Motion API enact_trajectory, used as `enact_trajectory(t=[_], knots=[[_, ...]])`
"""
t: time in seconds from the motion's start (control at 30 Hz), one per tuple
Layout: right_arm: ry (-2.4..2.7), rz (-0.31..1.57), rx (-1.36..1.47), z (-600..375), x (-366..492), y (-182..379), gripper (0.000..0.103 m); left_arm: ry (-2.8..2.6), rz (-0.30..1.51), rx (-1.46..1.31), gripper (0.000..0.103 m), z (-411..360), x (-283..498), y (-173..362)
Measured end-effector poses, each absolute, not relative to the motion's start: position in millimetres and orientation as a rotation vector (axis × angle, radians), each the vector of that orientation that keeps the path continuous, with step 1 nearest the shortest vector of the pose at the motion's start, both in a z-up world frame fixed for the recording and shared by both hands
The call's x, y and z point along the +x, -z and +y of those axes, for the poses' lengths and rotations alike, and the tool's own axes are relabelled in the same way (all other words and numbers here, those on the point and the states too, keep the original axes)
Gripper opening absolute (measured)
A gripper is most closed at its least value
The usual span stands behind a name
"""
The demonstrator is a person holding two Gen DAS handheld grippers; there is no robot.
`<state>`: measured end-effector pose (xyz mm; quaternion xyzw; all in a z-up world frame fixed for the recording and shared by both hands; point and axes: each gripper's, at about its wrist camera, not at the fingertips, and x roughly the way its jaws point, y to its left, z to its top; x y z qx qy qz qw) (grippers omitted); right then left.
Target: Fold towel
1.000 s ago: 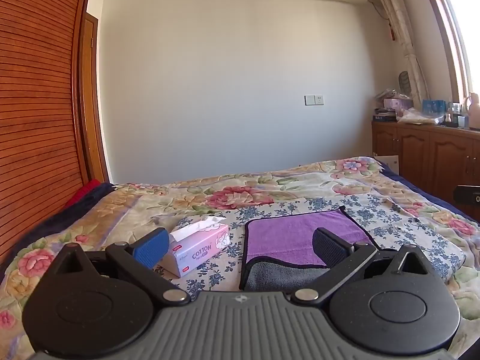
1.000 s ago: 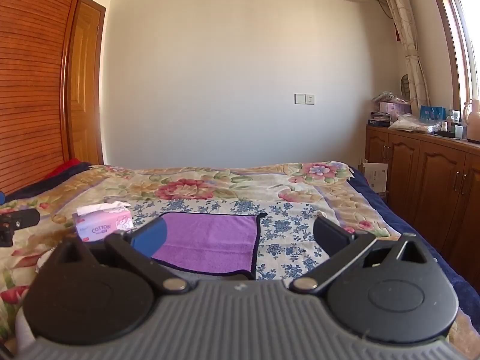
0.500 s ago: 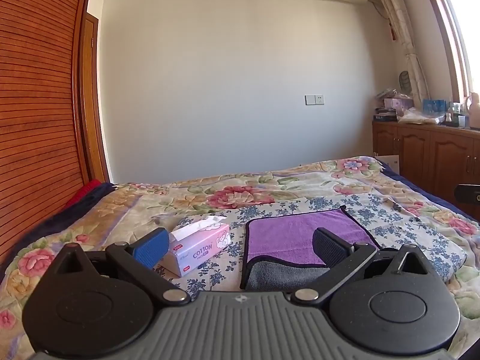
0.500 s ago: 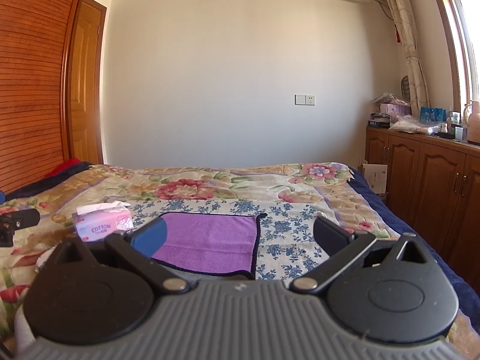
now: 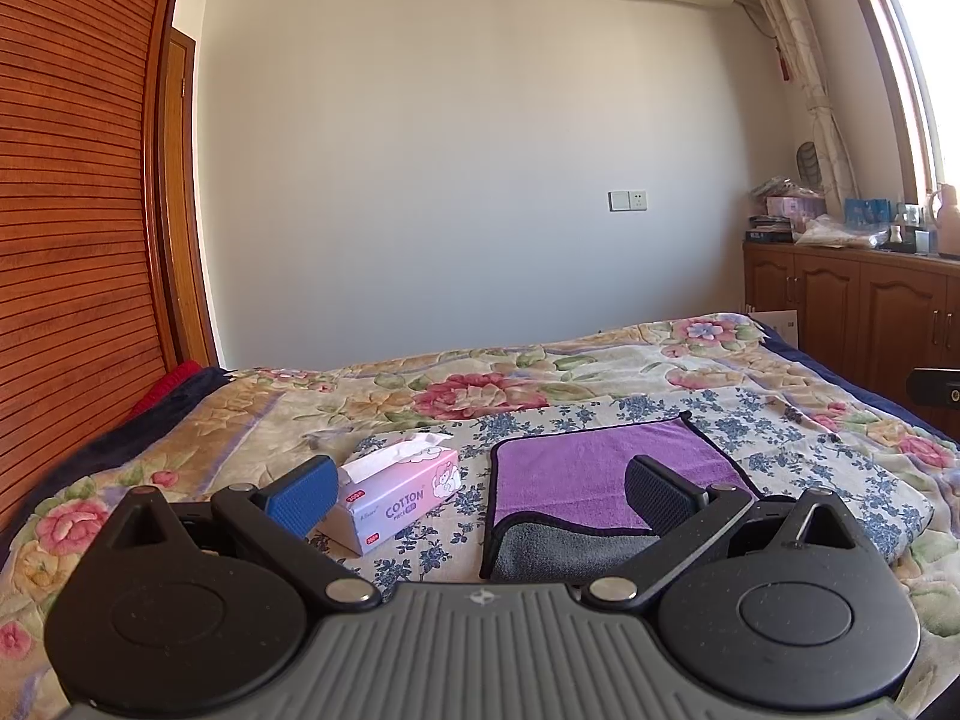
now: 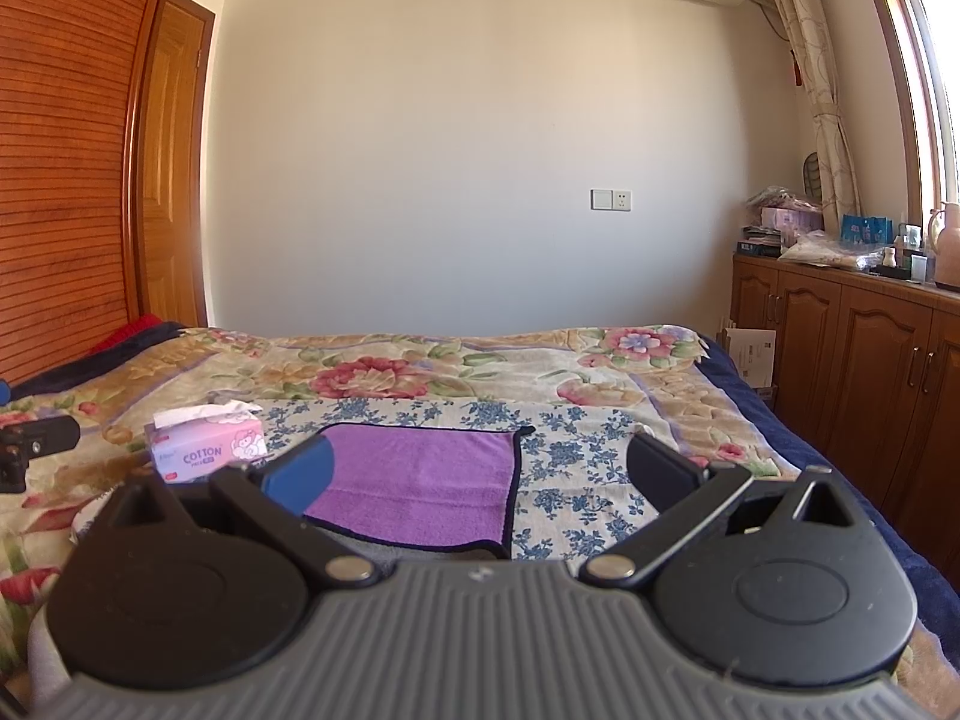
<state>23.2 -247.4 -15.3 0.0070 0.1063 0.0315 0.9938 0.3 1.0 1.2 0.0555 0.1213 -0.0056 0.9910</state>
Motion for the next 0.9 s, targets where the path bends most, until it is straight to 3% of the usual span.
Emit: enact_trajectory(t=[0.9], knots=[[-0.063, 0.213, 0.012, -247.4, 23.0, 15.4, 0.103, 0.013, 0.241, 0.111, 0.103, 0.3, -1.4, 0.5]])
